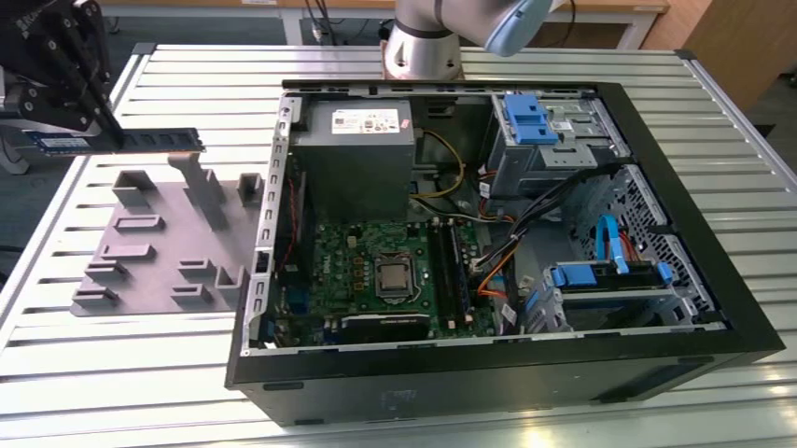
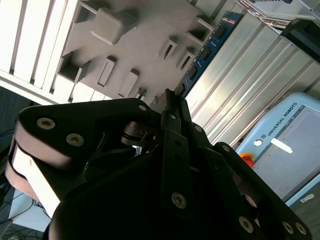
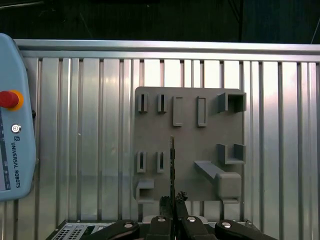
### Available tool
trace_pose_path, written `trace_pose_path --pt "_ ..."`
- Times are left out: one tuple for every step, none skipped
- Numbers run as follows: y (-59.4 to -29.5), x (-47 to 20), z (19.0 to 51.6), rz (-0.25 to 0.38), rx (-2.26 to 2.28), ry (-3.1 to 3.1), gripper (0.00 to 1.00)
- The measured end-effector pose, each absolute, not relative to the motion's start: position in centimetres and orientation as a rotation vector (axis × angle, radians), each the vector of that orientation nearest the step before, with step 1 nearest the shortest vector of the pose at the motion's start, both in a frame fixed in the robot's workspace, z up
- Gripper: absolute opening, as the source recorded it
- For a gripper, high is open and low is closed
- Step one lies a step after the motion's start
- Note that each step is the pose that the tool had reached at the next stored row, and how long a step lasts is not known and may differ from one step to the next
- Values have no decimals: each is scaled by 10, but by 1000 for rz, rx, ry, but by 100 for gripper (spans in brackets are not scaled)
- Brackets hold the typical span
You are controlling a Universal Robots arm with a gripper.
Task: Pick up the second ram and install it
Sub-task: 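Pick up the second ram and move it above second insertion slot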
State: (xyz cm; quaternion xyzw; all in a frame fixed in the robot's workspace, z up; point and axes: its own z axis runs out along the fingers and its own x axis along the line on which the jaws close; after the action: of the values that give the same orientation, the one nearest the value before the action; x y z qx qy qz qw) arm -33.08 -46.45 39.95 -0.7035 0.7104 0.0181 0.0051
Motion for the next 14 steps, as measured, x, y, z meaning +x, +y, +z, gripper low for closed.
trace_pose_path --pt "-465 -330 400 57 -2203 2225 14" --pt "-465 -329 400 57 -2203 2225 14" --pt "-465 -329 399 57 -2203 2225 14" --pt "-465 -328 399 57 -2203 2225 14" --pt "-465 -328 399 57 -2203 2225 14" --pt "-465 -327 399 57 -2203 2225 14" --pt "-465 -327 399 57 -2203 2225 14" --pt "-465 -327 399 57 -2203 2225 14" --pt "-465 -326 400 57 -2203 2225 14" --pt "-465 -326 399 57 -2203 2225 14" --pt "-465 -326 399 57 -2203 2225 14" --pt "-465 -325 399 57 -2203 2225 14" --pt "-465 -325 399 57 -2203 2225 14" --pt "-465 -325 399 57 -2203 2225 14"
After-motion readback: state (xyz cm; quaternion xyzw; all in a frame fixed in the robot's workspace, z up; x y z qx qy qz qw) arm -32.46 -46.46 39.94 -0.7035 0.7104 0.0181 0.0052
